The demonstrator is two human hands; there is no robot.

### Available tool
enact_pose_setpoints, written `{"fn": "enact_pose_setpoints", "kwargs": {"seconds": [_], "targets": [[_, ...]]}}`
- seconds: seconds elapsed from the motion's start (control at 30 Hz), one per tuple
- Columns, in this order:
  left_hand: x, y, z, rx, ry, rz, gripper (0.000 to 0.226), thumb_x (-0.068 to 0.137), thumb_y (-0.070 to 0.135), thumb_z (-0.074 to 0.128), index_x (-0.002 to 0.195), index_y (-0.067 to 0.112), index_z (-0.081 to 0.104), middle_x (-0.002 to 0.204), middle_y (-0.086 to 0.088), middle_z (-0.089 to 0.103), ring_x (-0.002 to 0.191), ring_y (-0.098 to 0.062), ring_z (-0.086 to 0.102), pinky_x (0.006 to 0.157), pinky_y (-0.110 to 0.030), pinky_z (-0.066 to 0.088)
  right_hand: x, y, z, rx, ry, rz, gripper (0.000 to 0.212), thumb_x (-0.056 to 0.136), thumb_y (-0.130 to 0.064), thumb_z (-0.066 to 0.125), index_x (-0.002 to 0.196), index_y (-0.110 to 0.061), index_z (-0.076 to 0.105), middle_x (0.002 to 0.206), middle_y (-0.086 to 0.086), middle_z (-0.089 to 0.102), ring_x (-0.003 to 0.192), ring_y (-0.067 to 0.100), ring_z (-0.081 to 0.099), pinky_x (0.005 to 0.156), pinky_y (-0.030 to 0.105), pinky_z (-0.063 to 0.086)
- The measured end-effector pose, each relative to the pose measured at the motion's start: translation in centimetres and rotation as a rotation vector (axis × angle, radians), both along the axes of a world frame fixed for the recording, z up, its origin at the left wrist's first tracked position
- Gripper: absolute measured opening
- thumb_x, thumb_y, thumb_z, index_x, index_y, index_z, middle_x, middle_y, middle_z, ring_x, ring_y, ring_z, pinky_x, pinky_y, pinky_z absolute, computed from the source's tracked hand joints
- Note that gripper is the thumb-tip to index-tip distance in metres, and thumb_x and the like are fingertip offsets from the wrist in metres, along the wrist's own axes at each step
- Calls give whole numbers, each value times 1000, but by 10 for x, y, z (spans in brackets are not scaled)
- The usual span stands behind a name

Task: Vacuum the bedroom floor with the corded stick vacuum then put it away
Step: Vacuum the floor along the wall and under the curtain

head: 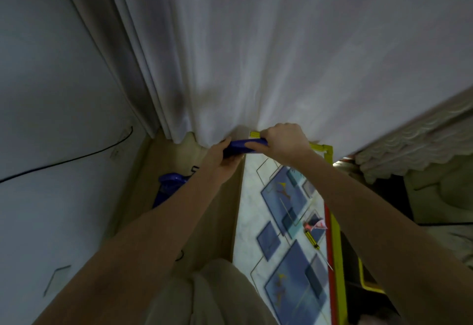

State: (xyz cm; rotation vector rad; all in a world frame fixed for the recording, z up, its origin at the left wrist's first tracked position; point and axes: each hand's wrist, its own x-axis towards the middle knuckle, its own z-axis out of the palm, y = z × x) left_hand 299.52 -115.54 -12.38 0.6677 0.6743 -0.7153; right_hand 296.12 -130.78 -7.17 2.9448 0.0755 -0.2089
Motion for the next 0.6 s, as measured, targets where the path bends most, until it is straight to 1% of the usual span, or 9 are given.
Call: {"fn": "enact_pose_setpoints", "kwargs": {"seconds": [0.07, 0.13, 0.2, 0.33, 0.4, 0.43, 0.47, 0.53, 0.6], "targets": [[3, -6, -2, 0, 9, -23, 5, 94, 2, 56, 98, 3, 53, 102, -17, 57, 94, -30, 59, 99, -41, 47, -2, -5, -3, -4, 1, -18, 63, 94, -67, 25, 83, -16, 61, 59, -3, 38, 62, 20, 48, 59, 29, 34], [11, -5, -5, 0, 6, -35, 11, 93, 1, 56, 104, 2, 53, 109, -19, 57, 98, -32, 59, 96, -42, 49, 2, -3, -5, -14, 4, -28, 64, 94, -67, 24, 85, -16, 62, 58, -4, 37, 62, 19, 47, 59, 29, 33], [21, 1, -10, 18, 0, -40, 13, 93, 1, 56, 105, 2, 53, 110, -20, 57, 97, -33, 59, 87, -42, 52, 11, 3, -7, -18, 10, -39, 64, 94, -67, 24, 83, -16, 60, 58, -3, 38, 61, 20, 47, 58, 29, 32], [43, 22, -23, 46, 23, -24, 12, 94, 1, 54, 105, 3, 54, 100, -17, 58, 89, -30, 61, 65, -40, 60, 28, 24, -21, 53, 44, -55, 56, 95, -65, 27, 78, -17, 52, 58, -3, 38, 63, 20, 52, 55, 27, 32], [55, 34, -24, 39, 17, -17, 5, 95, 1, 51, 95, 5, 55, 93, -14, 58, 83, -26, 60, 57, -35, 59, 40, 37, -26, 78, 58, -45, 52, 96, -63, 27, 80, -19, 50, 58, -4, 37, 65, 20, 54, 49, 27, 26], [63, 39, -22, 45, 17, -9, 9, 96, 1, 51, 90, 6, 55, 90, -13, 57, 81, -25, 59, 56, -33, 58, 50, 42, -25, 78, 63, -38, 53, 96, -64, 27, 81, -19, 50, 58, -4, 37, 63, 20, 53, 48, 27, 26], [72, 43, -19, 55, 18, -3, 10, 96, 1, 51, 88, 7, 54, 88, -12, 57, 80, -25, 59, 55, -33, 58, 63, 45, -22, 61, 67, -27, 54, 96, -65, 26, 81, -19, 52, 58, -4, 37, 61, 19, 52, 49, 26, 28], [91, 48, -16, 57, 23, 15, 4, 95, 1, 53, 94, 6, 54, 91, -13, 57, 80, -26, 60, 53, -35, 59, 86, 49, -14, 39, 80, -19, 59, 94, -67, 25, 81, -18, 55, 57, -3, 40, 59, 18, 50, 55, 27, 34], [107, 50, -15, 45, 40, 7, 11, 92, 1, 57, 102, 6, 53, 94, -14, 58, 81, -27, 62, 55, -37, 60, 103, 49, -10, 57, 102, -35, 61, 94, -68, 26, 80, -17, 55, 57, -3, 42, 56, 16, 47, 56, 28, 35]]}}
